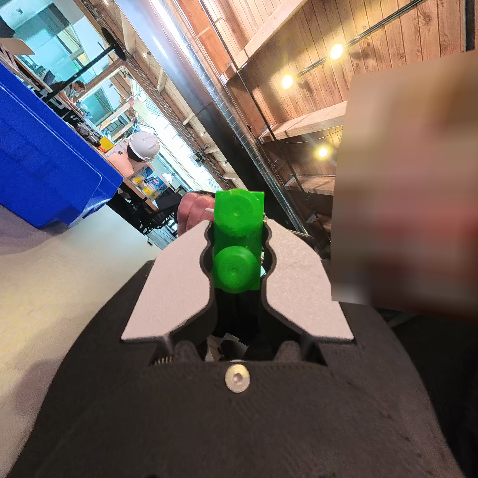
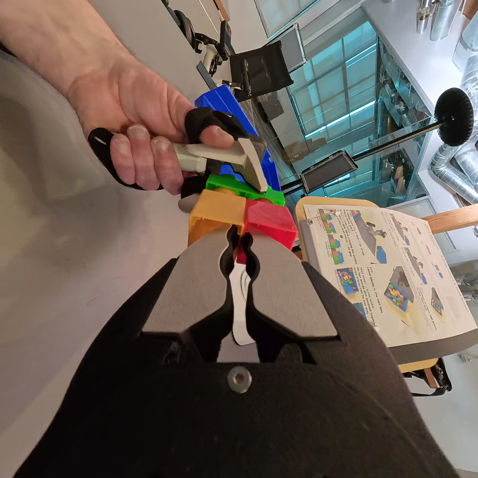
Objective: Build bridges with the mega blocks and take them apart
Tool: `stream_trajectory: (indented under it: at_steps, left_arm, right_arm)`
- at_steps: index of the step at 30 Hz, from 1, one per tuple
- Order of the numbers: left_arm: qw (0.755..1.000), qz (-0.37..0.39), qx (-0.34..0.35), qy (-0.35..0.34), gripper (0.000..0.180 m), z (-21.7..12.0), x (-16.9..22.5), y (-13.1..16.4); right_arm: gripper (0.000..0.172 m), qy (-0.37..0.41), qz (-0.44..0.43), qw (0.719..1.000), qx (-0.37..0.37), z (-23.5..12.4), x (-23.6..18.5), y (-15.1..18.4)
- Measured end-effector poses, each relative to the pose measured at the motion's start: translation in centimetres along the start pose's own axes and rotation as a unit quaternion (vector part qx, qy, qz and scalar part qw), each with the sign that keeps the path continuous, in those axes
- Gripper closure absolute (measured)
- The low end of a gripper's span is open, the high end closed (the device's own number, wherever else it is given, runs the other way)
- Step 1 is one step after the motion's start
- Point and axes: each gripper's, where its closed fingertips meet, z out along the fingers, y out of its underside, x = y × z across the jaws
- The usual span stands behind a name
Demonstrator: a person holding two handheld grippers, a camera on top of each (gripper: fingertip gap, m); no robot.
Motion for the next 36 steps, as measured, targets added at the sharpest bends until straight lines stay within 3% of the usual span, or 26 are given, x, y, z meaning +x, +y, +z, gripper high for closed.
stream_trajectory:
  at_steps: [36]
  left_arm:
    - [0.999, 0.036, -0.003, 0.019, 0.145, 1.0, 1.5, 0.5]
  right_arm:
    - [0.168, 0.017, -0.026, 0.999, 0.034, 0.1, 0.4, -1.3]
